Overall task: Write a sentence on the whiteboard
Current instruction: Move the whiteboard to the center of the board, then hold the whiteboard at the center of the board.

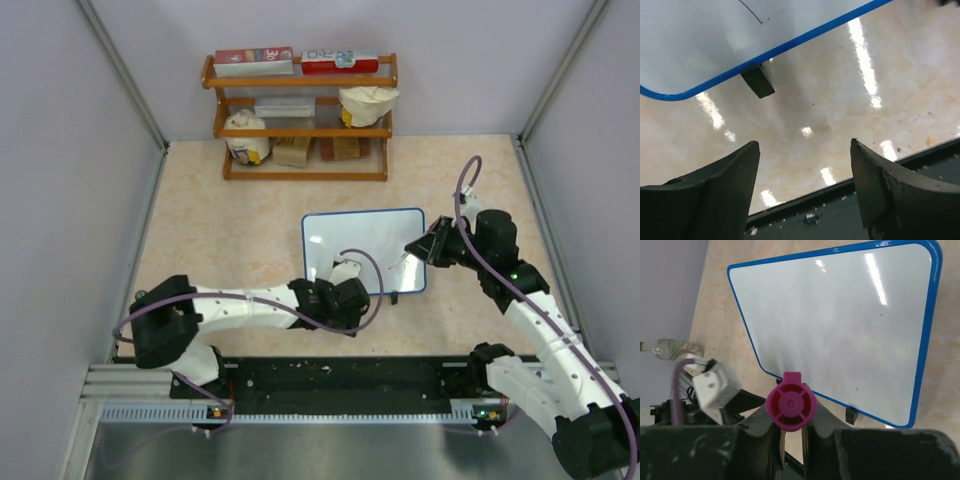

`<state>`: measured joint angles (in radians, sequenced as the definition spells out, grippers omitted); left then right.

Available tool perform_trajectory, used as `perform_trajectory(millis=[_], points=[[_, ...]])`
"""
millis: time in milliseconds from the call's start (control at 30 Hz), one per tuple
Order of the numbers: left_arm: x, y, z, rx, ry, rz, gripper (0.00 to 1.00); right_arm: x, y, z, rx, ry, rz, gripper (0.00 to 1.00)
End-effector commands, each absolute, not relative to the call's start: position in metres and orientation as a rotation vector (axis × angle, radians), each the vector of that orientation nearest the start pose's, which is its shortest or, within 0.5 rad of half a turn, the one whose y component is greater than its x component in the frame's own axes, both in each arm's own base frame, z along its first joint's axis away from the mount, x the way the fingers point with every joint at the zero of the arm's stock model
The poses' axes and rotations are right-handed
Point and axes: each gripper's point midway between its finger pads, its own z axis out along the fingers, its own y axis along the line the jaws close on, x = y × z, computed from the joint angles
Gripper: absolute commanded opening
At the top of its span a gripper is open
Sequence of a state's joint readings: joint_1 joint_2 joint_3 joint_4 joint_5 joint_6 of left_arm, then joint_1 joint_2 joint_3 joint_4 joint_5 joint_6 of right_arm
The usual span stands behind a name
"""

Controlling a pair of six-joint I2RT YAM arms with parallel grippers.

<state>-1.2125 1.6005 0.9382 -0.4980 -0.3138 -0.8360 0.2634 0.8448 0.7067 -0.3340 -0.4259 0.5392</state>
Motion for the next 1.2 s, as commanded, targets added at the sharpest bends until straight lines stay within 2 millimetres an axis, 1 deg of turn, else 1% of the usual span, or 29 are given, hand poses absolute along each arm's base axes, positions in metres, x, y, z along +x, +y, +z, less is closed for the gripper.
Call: perform_trajectory(millis=[0, 33, 67, 100, 133, 200, 233, 267, 300, 333, 367, 400, 433, 467, 500, 533, 567, 600, 633, 700, 767, 833, 867, 933, 967, 1033, 1067, 1167], points=[[0.149, -0.301, 0.101, 0.483, 2.447, -0.389, 0.80, 0.251, 0.156, 0.220, -0.017, 2.057, 0.887, 0.00], [0.150, -0.300, 0.109, 0.488, 2.422, -0.404, 0.81, 0.252, 0.155, 0.221, -0.017, 2.054, 0.886, 0.00], [0.153, -0.298, 0.127, 0.497, 2.368, -0.434, 0.82, 0.251, 0.156, 0.221, -0.019, 2.052, 0.887, 0.00], [0.156, -0.296, 0.136, 0.488, 2.338, -0.437, 0.83, 0.251, 0.155, 0.222, -0.017, 2.048, 0.887, 0.00], [0.158, -0.295, 0.146, 0.481, 2.311, -0.453, 0.86, 0.250, 0.155, 0.222, -0.018, 2.048, 0.889, 0.00], [0.163, -0.294, 0.170, 0.463, 2.239, -0.499, 0.88, 0.248, 0.155, 0.223, -0.020, 2.045, 0.890, 0.00], [0.163, -0.295, 0.178, 0.457, 2.216, -0.526, 0.96, 0.247, 0.155, 0.223, -0.020, 2.044, 0.893, 0.00], [0.165, -0.294, 0.190, 0.450, 2.187, -0.574, 0.98, 0.246, 0.156, 0.223, -0.023, 2.047, 0.897, 0.00], [0.164, -0.298, 0.199, 0.453, 2.170, -0.633, 0.98, 0.243, 0.156, 0.222, -0.023, 2.053, 0.899, 0.00], [0.155, -0.312, 0.211, 0.489, 2.152, -0.777, 0.99, 0.242, 0.155, 0.220, -0.023, 2.058, 0.898, 0.00], [0.157, -0.315, 0.227, 0.502, 2.100, -0.864, 0.99, 0.239, 0.156, 0.220, -0.031, 2.061, 0.905, 0.00], [0.155, -0.319, 0.231, 0.523, 2.088, -0.926, 0.99, 0.236, 0.155, 0.217, -0.030, 2.073, 0.905, 0.00], [0.143, -0.329, 0.244, 0.578, 2.056, -1.063, 0.99, 0.233, 0.154, 0.215, -0.035, 2.074, 0.901, 0.00], [0.151, -0.327, 0.253, 0.545, 2.035, -1.112, 0.99, 0.231, 0.153, 0.214, -0.033, 2.074, 0.899, 0.00], [0.149, -0.328, 0.252, 0.554, 2.039, -1.170, 0.99, 0.229, 0.152, 0.213, -0.034, 2.072, 0.896, 0.00], [0.151, -0.330, 0.257, 0.551, 2.021, -1.224, 0.99, 0.225, 0.151, 0.209, -0.032, 2.081, 0.895, 0.00], [0.153, -0.333, 0.269, 0.571, 1.959, -1.321, 0.99, 0.221, 0.150, 0.212, -0.033, 2.060, 0.893, 0.00], [0.155, -0.331, 0.264, 0.563, 1.968, -1.331, 0.99, 0.218, 0.148, 0.210, -0.025, 2.060, 0.892, 0.00], [0.158, -0.329, 0.263, 0.553, 1.967, -1.329, 0.99, 0.215, 0.147, 0.209, -0.006, 2.063, 0.890, 0.00], [0.168, -0.322, 0.262, 0.534, 1.968, -1.321, 0.99, 0.210, 0.141, 0.214, 0.020, 2.034, 0.876, 0.00], [0.176, -0.314, 0.262, 0.513, 1.969, -1.316, 0.99, 0.202, 0.141, 0.214, 0.009, 2.042, 0.881, 0.00], [0.182, -0.308, 0.262, 0.502, 1.967, -1.314, 0.99, 0.195, 0.140, 0.219, -0.019, 2.032, 0.881, 0.00], [0.190, -0.302, 0.261, 0.486, 1.965, -1.300, 0.99, 0.190, 0.140, 0.217, -0.030, 2.046, 0.885, 0.00], [0.195, -0.297, 0.260, 0.490, 1.966, -1.304, 0.99, 0.188, 0.140, 0.215, -0.045, 2.058, 0.879, 0.00], [0.202, -0.291, 0.259, 0.476, 1.965, -1.298, 0.99, 0.186, 0.141, 0.214, -0.059, 2.062, 0.887, 0.00], [0.208, -0.285, 0.257, 0.463, 1.976, -1.295, 0.98, 0.186, 0.142, 0.211, -0.062, 2.079, 0.892, 0.00], [0.218, -0.278, 0.254, 0.434, 1.981, -1.276, 0.98, 0.185, 0.143, 0.210, -0.060, 2.081, 0.897, 0.00], [0.235, -0.263, 0.247, 0.397, 1.996, -1.238, 0.97, 0.185, 0.142, 0.207, -0.070, 2.083, 0.888, 0.00]])
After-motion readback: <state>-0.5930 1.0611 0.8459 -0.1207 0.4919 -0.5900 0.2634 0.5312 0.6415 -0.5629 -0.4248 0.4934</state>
